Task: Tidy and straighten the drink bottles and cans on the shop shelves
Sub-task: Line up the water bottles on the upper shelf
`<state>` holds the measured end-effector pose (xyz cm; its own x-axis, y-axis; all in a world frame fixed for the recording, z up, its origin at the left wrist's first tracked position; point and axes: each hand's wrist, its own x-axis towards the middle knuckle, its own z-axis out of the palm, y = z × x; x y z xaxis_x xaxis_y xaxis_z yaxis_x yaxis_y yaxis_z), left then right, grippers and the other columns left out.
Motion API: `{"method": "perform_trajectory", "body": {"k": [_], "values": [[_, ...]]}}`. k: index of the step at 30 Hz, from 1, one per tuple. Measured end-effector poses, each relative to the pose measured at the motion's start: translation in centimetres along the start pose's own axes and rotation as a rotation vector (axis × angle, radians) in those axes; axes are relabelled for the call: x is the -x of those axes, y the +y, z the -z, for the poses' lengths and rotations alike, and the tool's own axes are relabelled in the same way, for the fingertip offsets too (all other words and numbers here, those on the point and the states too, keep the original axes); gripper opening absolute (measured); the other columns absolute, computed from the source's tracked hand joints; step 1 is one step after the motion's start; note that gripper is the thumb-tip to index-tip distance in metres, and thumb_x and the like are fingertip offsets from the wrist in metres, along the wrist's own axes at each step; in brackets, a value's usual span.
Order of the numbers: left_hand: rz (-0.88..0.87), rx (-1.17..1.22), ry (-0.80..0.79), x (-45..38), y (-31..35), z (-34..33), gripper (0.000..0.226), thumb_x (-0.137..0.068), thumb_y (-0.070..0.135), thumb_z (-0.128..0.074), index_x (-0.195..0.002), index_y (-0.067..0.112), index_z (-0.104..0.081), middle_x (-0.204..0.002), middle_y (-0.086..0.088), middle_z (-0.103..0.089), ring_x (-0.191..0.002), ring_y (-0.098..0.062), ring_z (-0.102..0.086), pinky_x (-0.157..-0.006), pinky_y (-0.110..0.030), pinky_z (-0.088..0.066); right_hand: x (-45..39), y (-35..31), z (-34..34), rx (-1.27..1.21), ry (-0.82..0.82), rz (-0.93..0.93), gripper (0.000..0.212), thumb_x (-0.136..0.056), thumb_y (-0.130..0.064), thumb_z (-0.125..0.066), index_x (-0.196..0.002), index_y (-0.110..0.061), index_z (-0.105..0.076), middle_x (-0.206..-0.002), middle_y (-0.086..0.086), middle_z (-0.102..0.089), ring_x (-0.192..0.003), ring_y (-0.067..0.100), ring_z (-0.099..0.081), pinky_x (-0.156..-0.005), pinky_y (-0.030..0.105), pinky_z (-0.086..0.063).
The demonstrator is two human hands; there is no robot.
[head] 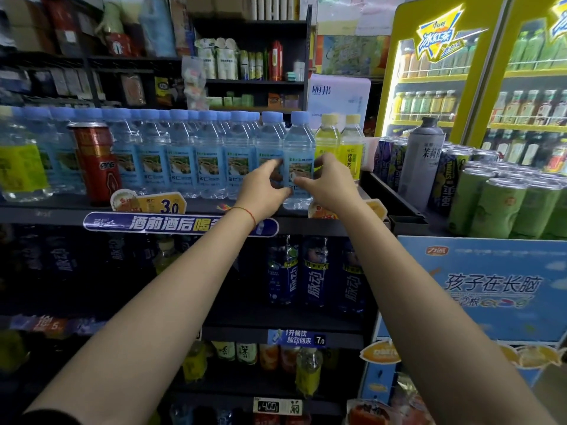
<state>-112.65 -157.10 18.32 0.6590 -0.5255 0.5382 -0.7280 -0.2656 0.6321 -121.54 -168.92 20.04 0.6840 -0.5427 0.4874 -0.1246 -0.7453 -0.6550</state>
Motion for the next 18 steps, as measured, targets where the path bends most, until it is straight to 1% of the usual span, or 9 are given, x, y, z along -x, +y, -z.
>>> {"method": "perform_trajectory", "body": {"k": [2,4,6,7,9,11,13,15,18], "values": [[0.006,-0.015,-0.019,0.0,0.0,0.1,0.065,-0.089,0.017,-0.071,-0.148,0.015,-0.042,-0.141,-0.006,-0.055,-0.124,-0.024,-0.055,-0.101,-0.035,-0.048,-0.1,-0.1,-0.1,0.014,0.003,-0.009,0.051,-0.087,-0.036,-0.076,-0.121,-0.01,-0.049,-0.116,0.007,-0.066,-0.093,0.02,-0.062,-0.068,0.03,-0.047],[0.008,-0.003,0.01,0.5,0.0,0.4,0.06,-0.091,0.018,-0.068,-0.146,0.014,-0.044,-0.141,-0.006,-0.055,-0.123,-0.023,-0.056,-0.103,-0.039,-0.049,0.4,-0.3,-0.4,0.084,0.07,0.026,0.054,-0.087,-0.036,-0.074,-0.126,-0.009,-0.048,-0.121,0.009,-0.061,-0.106,0.025,-0.059,-0.08,0.035,-0.05],[-0.035,0.058,0.139,2.0,-0.1,0.9,0.043,-0.092,0.017,-0.065,-0.134,0.015,-0.056,-0.121,-0.003,-0.063,-0.101,-0.012,-0.062,-0.093,-0.033,-0.054,1.5,-0.3,-1.1,0.164,0.248,0.161,0.049,-0.089,-0.033,-0.07,-0.125,-0.008,-0.05,-0.12,0.011,-0.056,-0.111,0.028,-0.052,-0.091,0.042,-0.047],[-0.074,0.095,0.227,3.2,-0.2,1.2,0.03,-0.092,0.016,-0.063,-0.122,0.016,-0.063,-0.105,0.0,-0.065,-0.087,-0.005,-0.061,-0.083,-0.028,-0.055,2.4,-0.4,-1.5,0.153,0.353,0.261,0.039,-0.089,-0.029,-0.066,-0.119,-0.007,-0.053,-0.114,0.01,-0.057,-0.107,0.028,-0.051,-0.09,0.043,-0.046],[-0.156,0.168,0.361,6.5,-0.7,1.5,0.01,-0.093,0.016,-0.06,-0.098,0.016,-0.069,-0.083,0.005,-0.066,-0.072,-0.008,-0.06,-0.067,-0.023,-0.052,5.0,-0.5,-2.4,0.066,0.478,0.433,0.019,-0.09,-0.021,-0.059,-0.102,-0.007,-0.058,-0.096,0.006,-0.058,-0.092,0.024,-0.053,-0.077,0.037,-0.046],[-0.193,0.192,0.395,9.6,-2.0,1.0,0.017,-0.093,0.016,-0.058,-0.082,0.012,-0.07,-0.07,0.002,-0.065,-0.064,-0.014,-0.059,-0.058,-0.025,-0.046,8.0,-0.1,-3.9,-0.017,0.423,0.468,0.01,-0.091,-0.02,-0.055,-0.089,-0.011,-0.057,-0.078,-0.004,-0.054,-0.073,0.018,-0.051,-0.062,0.031,-0.041],[-0.128,0.174,0.322,11.8,-4.3,-0.4,0.023,-0.092,0.018,-0.057,-0.074,0.011,-0.069,-0.062,0.004,-0.062,-0.059,-0.015,-0.057,-0.055,-0.026,-0.043,10.4,1.3,-6.0,-0.066,0.288,0.364,0.015,-0.094,-0.024,-0.055,-0.081,-0.017,-0.053,-0.061,-0.012,-0.048,-0.057,0.017,-0.048,-0.051,0.033,-0.036],[0.062,0.124,0.166,12.7,-6.9,-2.2,0.023,-0.092,0.021,-0.058,-0.073,0.017,-0.069,-0.061,0.005,-0.063,-0.058,-0.014,-0.059,-0.056,-0.028,-0.044,11.6,3.8,-8.7,-0.058,0.156,0.216,0.019,-0.095,-0.026,-0.055,-0.078,-0.016,-0.056,-0.056,-0.009,-0.051,-0.051,0.019,-0.051,-0.048,0.035,-0.036],[0.325,0.066,-0.079,12.4,-10.8,-4.7,0.013,-0.091,0.025,-0.06,-0.084,0.026,-0.07,-0.079,0.005,-0.07,-0.074,-0.016,-0.065,-0.067,-0.027,-0.05,12.2,7.8,-11.6,-0.015,0.033,-0.04,0.017,-0.092,-0.025,-0.054,-0.084,-0.013,-0.063,-0.063,0.002,-0.059,-0.056,0.024,-0.055,-0.047,0.03,-0.033]]}}
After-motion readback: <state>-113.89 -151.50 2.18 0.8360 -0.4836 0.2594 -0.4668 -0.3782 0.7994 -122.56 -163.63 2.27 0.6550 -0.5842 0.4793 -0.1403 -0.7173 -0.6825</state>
